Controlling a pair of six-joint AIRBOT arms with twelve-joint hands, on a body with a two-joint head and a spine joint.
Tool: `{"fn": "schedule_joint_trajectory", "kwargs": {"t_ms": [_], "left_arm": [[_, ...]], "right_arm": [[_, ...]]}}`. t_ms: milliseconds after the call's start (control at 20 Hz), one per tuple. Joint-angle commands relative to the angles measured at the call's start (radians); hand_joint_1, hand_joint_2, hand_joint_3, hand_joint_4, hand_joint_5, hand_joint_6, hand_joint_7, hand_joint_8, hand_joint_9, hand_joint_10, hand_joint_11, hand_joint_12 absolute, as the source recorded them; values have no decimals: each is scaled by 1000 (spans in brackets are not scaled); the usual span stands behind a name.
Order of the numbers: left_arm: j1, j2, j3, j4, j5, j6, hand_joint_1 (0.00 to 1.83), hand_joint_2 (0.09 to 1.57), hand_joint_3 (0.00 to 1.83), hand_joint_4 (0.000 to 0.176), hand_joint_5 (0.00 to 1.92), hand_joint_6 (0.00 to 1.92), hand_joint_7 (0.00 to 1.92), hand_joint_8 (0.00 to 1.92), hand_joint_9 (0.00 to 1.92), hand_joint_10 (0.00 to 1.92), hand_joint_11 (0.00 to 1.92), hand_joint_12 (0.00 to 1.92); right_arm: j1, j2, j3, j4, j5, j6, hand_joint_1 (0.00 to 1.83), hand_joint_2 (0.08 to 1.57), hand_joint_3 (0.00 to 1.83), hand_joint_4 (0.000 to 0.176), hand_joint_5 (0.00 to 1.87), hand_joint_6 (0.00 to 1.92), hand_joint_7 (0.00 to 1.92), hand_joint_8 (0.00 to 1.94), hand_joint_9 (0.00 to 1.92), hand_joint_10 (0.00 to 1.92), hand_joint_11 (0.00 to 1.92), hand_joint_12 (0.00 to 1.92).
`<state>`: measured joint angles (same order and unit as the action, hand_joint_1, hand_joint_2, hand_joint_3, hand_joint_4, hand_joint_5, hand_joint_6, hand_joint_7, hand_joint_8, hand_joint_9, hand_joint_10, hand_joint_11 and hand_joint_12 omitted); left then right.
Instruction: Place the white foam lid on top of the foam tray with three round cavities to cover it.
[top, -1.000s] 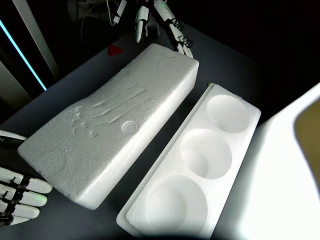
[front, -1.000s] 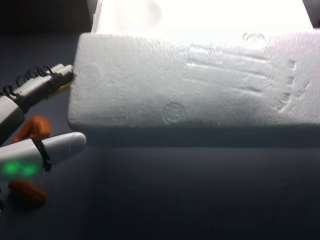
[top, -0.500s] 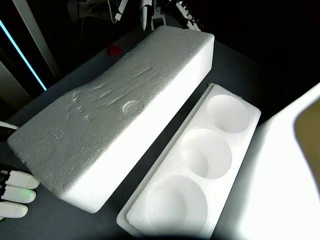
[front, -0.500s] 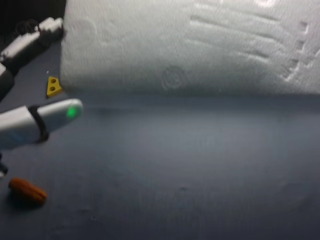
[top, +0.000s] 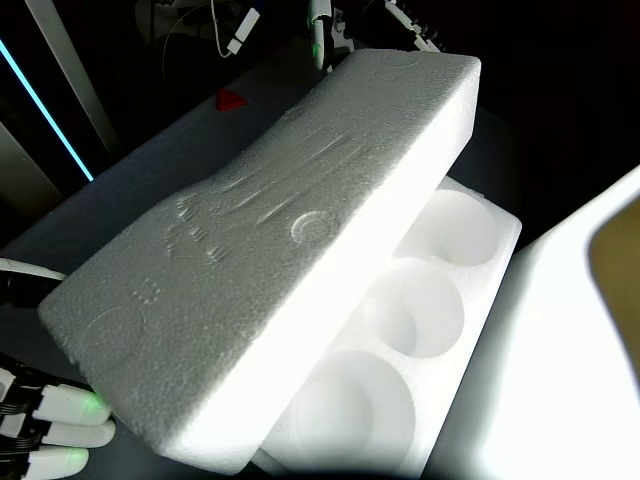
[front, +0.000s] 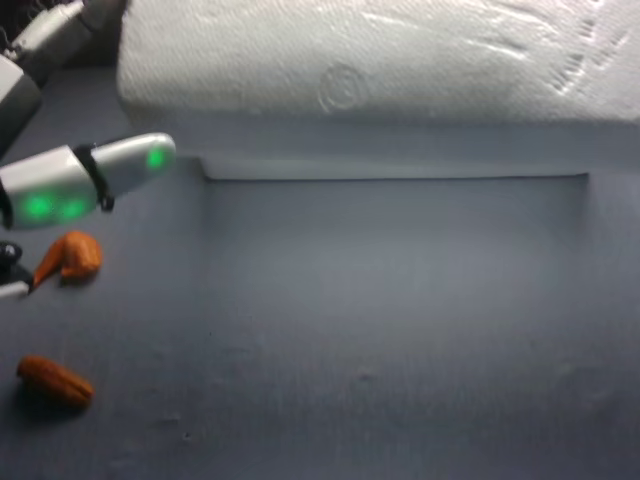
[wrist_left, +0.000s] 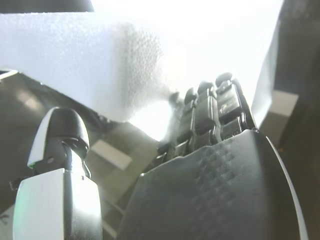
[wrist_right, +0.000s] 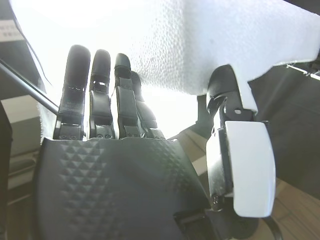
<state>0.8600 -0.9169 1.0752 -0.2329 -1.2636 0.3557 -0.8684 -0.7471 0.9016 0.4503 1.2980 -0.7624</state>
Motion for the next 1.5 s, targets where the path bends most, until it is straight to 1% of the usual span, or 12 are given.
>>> {"fn": "schedule_joint_trajectory", "kwargs": {"t_ms": [0, 150, 200, 250, 300, 450, 700, 850, 1100, 1250, 1350, 1450], "left_arm": [[-19, -14, 1, 115, -95, -10, 646, 1092, 0, 0, 233, 20, 12, 4, 0, 0, 53, 29], [-63, -32, 30, 123, -70, -10, 649, 1091, 0, 0, 236, 21, 14, 5, 0, 0, 59, 33], [-81, -40, 41, 127, -60, -10, 695, 1055, 24, 0, 239, 43, 20, 20, 0, 0, 11, 507], [-102, -48, 53, 131, -49, -10, 695, 1055, 24, 0, 239, 43, 20, 20, 0, 0, 11, 507], [-117, -53, 61, 134, -41, -10, 714, 1058, 7, 0, 261, 34, 24, 4, 0, 0, 0, 995], [-156, -67, 87, 137, -23, -10, 729, 1067, 0, 0, 276, 17, 26, 1, 0, 0, 0, 1275], [-189, -100, 135, 128, 22, -18, 753, 1062, 0, 0, 279, 14, 13, 0, 0, 0, 0, 1281], [-196, -113, 152, 124, 41, -22, 735, 1070, 2, 0, 263, 6, 19, 3, 0, 0, 0, 1279], [-192, -119, 156, 124, 46, -34, 740, 1071, 1, 0, 262, 1, 12, 0, 0, 0, 0, 1211], [-193, -125, 167, 119, 66, -34, 735, 1049, 0, 0, 298, 10, 43, 1, 0, 0, 0, 950], [-196, -135, 180, 111, 84, -35, 706, 1042, 0, 0, 333, 9, 41, 0, 0, 0, 0, 810], [-197, -146, 195, 102, 100, -36, 669, 1038, 0, 0, 315, 1, 30, 0, 0, 0, 0, 645]], "right_arm": [[25, -4, 4, -124, 96, 10, 452, 1216, 7, 0, 0, 571, 2, 641, 0, 965, 0, 1921], [74, -18, 31, -130, 57, 3, 455, 1218, 7, 0, 0, 553, 0, 641, 0, 969, 0, 1921], [86, -20, 38, -130, 49, 2, 531, 1211, 3, 0, 0, 648, 0, 654, 0, 987, 0, 1921], [98, -21, 46, -131, 38, 2, 531, 1211, 3, 0, 0, 648, 0, 654, 0, 987, 0, 1921], [112, -22, 54, -136, 27, 2, 603, 1204, 0, 0, 0, 435, 0, 558, 0, 836, 0, 1902], [185, -34, 86, -154, -37, -8, 570, 1211, 2, 0, 0, 123, 0, 371, 0, 596, 0, 1884], [280, -62, 144, -172, -149, -17, 610, 1220, 2, 0, 19, 21, 0, 599, 0, 766, 0, 1918], [315, -80, 174, -176, -208, -19, 596, 1246, 5, 0, 0, 90, 0, 412, 0, 586, 0, 1825], [334, -90, 187, -185, -248, -18, 611, 1243, 1, 0, 11, 19, 40, 473, 0, 728, 0, 1774], [335, -90, 191, -185, -259, -18, 600, 1251, 3, 0, 0, 0, 4, 214, 0, 331, 0, 1615], [341, -95, 201, -182, -276, -18, 602, 1266, 4, 0, 0, 0, 21, 151, 0, 268, 0, 1487], [353, -109, 217, -181, -297, -19, 556, 1295, 2, 0, 8, 227, 39, 163, 0, 429, 0, 1712]]}}
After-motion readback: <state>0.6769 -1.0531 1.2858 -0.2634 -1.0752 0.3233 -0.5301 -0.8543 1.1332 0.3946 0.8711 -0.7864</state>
